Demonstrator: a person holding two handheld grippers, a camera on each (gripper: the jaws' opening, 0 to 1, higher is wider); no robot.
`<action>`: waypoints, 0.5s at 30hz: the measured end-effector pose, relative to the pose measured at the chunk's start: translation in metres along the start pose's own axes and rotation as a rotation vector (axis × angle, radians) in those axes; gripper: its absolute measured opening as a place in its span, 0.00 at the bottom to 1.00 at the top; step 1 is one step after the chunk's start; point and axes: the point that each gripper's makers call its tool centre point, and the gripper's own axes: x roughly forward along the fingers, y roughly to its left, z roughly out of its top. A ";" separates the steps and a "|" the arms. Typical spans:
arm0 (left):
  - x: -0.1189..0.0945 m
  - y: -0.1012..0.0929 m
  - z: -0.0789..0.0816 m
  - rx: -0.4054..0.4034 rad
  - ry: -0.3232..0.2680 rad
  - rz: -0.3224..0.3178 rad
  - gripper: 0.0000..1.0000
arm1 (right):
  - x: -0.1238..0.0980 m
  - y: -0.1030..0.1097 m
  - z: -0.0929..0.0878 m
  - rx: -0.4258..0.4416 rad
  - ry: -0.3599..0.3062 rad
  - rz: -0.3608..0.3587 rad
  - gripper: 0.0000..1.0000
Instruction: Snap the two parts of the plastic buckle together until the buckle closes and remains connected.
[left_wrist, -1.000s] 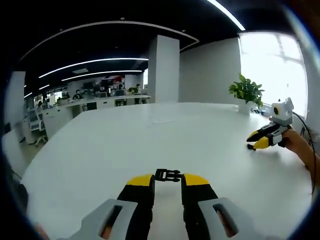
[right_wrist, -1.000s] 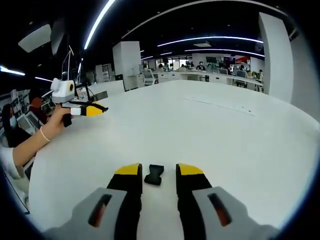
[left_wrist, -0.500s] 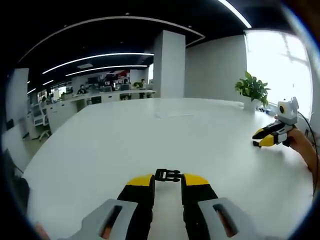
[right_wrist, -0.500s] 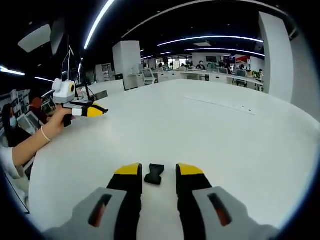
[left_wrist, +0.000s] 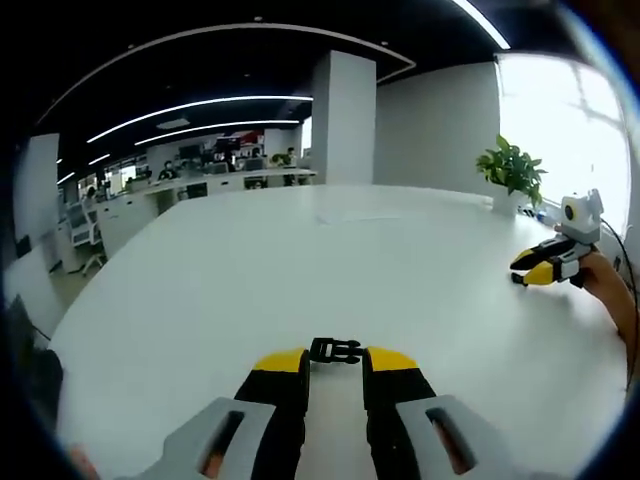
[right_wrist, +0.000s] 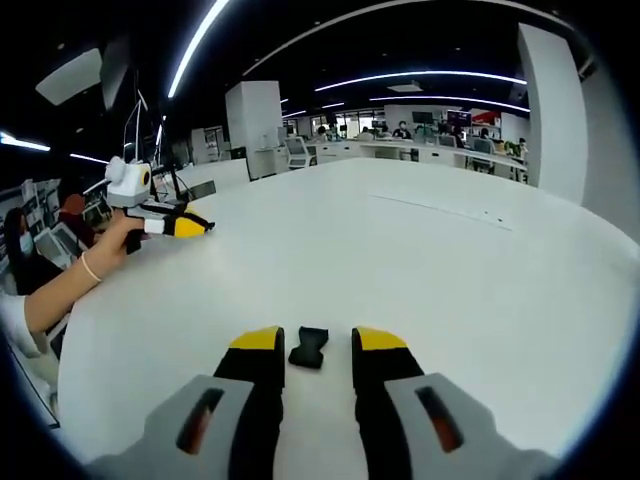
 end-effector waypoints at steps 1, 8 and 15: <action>0.000 0.000 0.000 0.000 0.001 -0.002 0.20 | 0.000 0.000 0.000 0.000 0.001 0.000 0.25; 0.000 -0.002 -0.003 -0.003 0.013 0.003 0.20 | -0.002 0.001 -0.002 -0.002 0.005 -0.001 0.25; 0.000 -0.002 -0.005 -0.016 0.026 -0.008 0.20 | -0.004 0.002 -0.001 -0.004 0.001 -0.006 0.25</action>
